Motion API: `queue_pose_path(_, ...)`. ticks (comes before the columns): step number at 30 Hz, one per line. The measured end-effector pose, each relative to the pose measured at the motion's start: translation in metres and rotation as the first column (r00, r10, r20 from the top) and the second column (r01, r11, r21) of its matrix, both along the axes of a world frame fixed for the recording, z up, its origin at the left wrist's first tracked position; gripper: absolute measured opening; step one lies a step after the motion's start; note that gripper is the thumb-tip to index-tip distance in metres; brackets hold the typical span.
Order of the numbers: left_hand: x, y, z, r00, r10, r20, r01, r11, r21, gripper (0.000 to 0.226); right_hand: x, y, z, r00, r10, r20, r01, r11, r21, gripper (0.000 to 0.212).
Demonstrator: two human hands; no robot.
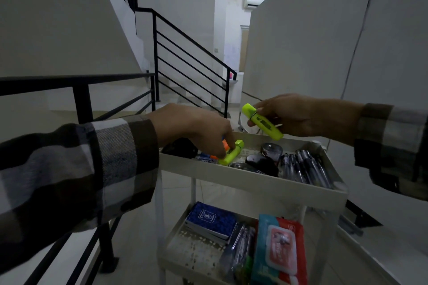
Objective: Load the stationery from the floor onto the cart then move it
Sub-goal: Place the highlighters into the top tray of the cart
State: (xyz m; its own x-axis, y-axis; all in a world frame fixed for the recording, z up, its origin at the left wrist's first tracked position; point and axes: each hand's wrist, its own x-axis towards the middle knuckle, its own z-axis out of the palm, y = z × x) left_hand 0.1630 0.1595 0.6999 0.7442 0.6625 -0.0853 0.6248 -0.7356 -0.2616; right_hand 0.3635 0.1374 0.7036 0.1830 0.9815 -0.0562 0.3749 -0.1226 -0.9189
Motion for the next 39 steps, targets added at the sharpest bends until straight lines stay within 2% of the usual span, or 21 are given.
queue_pose_path(6, 0.004, -0.002, 0.004, 0.996, 0.042, -0.08, -0.045, 0.999, -0.029, 0.07, -0.008, 0.002, 0.0, 0.996, -0.079, 0.028, 0.074, 0.983, 0.166, 0.034)
queue_pose_path(12, 0.004, 0.007, -0.005, 1.0, 0.001, -0.009, 0.0, 0.999, 0.033, 0.068, -0.022, 0.001, -0.016, 0.976, -0.069, 0.205, 0.043, 0.99, 0.131, 0.035)
queue_pose_path(17, 0.003, 0.011, -0.011, 0.999, -0.024, 0.022, 0.022, 0.998, 0.063, 0.067, -0.021, 0.007, -0.026, 0.931, -0.047, 0.362, 0.014, 0.995, 0.094, 0.02)
queue_pose_path(19, 0.002, 0.014, -0.014, 0.999, -0.038, 0.037, 0.035, 0.996, 0.077, 0.066, -0.02, 0.007, -0.026, 0.91, -0.028, 0.414, -0.01, 0.996, 0.09, 0.021)
queue_pose_path(22, 0.002, 0.017, -0.017, 0.996, -0.06, 0.059, 0.054, 0.993, 0.101, 0.066, -0.021, 0.003, -0.023, 0.826, 0.028, 0.563, -0.083, 0.994, 0.071, 0.026)
queue_pose_path(26, 0.002, 0.018, -0.019, 0.995, -0.062, 0.08, 0.055, 0.994, 0.09, 0.066, -0.02, 0.0, -0.022, 0.613, 0.074, 0.787, -0.183, 0.982, 0.05, 0.033)
queue_pose_path(30, 0.001, 0.017, -0.02, 0.993, -0.064, 0.098, 0.056, 0.995, 0.084, 0.065, -0.022, -0.004, -0.014, 0.532, 0.121, 0.838, -0.22, 0.976, -0.001, 0.027)
queue_pose_path(34, 0.0, 0.017, -0.022, 0.988, -0.061, 0.145, 0.047, 0.993, 0.104, 0.064, -0.022, -0.007, -0.007, 0.409, 0.166, 0.897, -0.244, 0.967, -0.068, 0.033)
queue_pose_path(36, 0.0, 0.017, -0.023, 0.984, -0.068, 0.165, 0.05, 0.992, 0.112, 0.064, -0.02, -0.006, -0.008, 0.38, 0.163, 0.91, -0.259, 0.964, -0.064, 0.034)
queue_pose_path(39, -0.001, 0.016, -0.025, 0.984, -0.07, 0.161, 0.051, 0.992, 0.116, 0.06, -0.017, -0.004, -0.012, 0.384, 0.151, 0.911, -0.269, 0.962, -0.046, 0.031)
